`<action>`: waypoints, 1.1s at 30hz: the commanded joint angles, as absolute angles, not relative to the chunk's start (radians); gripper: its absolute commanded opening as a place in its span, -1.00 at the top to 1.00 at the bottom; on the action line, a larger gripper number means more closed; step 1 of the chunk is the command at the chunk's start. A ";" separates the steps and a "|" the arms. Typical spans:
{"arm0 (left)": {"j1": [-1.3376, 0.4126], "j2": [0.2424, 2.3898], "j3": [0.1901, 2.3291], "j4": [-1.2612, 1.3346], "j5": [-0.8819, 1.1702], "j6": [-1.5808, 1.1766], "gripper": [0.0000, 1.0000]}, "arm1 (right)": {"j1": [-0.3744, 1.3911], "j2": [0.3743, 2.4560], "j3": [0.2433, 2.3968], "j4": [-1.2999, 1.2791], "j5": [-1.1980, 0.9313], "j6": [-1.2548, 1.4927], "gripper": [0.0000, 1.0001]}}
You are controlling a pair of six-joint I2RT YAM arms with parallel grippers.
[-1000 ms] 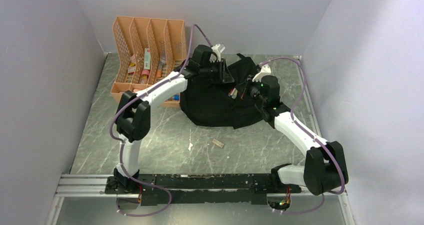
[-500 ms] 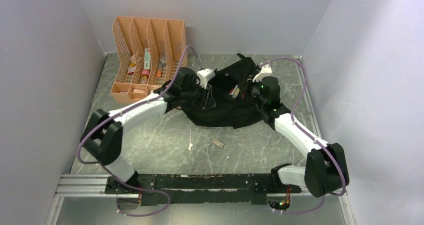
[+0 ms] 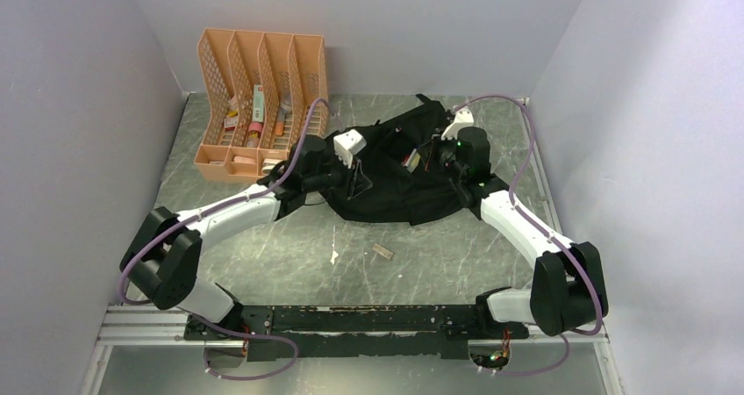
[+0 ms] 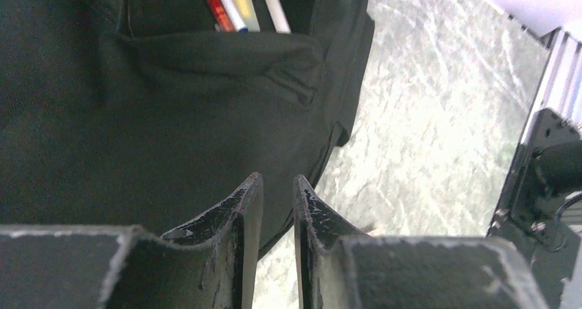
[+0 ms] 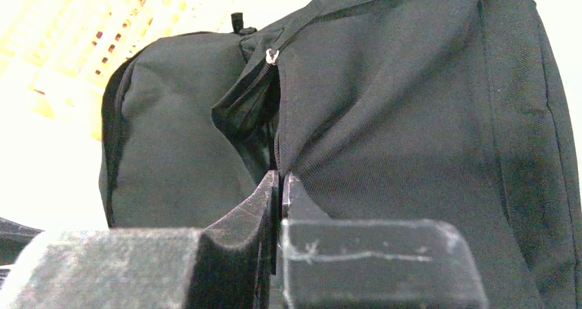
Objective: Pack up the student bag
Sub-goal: Pick up the stationery from the center of the board.
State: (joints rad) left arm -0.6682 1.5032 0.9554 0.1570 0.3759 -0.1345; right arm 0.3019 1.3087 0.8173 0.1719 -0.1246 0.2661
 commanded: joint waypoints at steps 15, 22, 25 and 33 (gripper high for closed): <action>-0.666 1.512 0.896 0.280 0.442 0.129 0.46 | 0.291 1.295 0.825 0.204 -0.096 0.217 0.90; -0.668 1.484 0.874 0.183 0.682 0.385 0.45 | 0.291 1.254 0.778 0.240 -0.098 0.230 1.00; -0.680 1.495 0.872 0.132 0.773 0.515 0.46 | 0.291 1.245 0.770 0.241 -0.066 0.229 1.00; -0.819 1.565 0.913 -0.094 0.769 0.884 0.44 | 0.291 1.248 0.785 0.200 -0.044 0.244 1.00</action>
State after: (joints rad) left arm -0.7597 1.5265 0.8783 0.0582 0.6804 0.6022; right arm 0.3004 1.2758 0.7757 0.1959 -0.0933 0.2390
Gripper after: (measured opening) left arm 0.269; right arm 0.018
